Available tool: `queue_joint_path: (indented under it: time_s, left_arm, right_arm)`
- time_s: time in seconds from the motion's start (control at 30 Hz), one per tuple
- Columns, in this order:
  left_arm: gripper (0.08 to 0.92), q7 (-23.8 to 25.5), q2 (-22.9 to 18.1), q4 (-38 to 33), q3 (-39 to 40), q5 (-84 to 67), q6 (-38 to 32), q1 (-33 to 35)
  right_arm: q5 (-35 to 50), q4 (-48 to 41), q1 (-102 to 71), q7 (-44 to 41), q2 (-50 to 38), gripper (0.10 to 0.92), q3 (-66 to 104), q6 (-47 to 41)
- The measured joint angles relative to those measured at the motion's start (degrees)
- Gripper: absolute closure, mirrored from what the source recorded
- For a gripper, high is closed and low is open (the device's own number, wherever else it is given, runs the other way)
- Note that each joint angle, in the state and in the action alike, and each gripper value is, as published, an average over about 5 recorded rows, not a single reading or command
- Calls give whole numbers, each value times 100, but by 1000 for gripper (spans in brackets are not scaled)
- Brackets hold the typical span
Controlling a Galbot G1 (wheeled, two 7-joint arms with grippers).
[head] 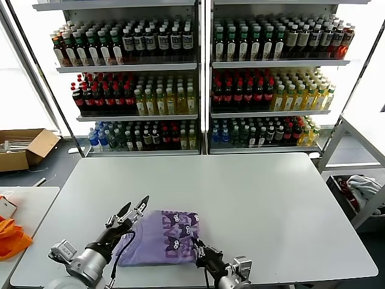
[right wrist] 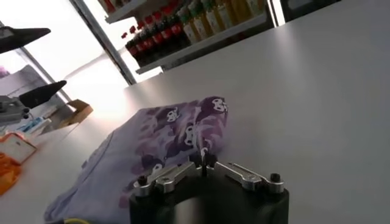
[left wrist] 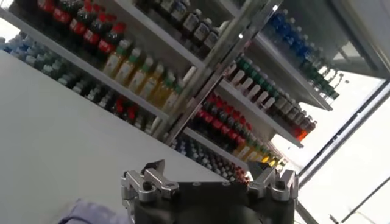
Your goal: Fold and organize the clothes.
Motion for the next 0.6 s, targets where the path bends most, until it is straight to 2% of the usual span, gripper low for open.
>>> queue_joint_path:
  time_s: [0.33, 0.6]
  left_arm:
    - [177, 0, -17, 31, -141, -38, 1, 26]
    - [177, -26, -82, -1, -75, 1, 18, -5]
  right_arm:
    - [-146, 225, -250, -301, -487, 894, 771, -302]
    - [-425, 340, -300, -226, -570, 680, 1095, -170]
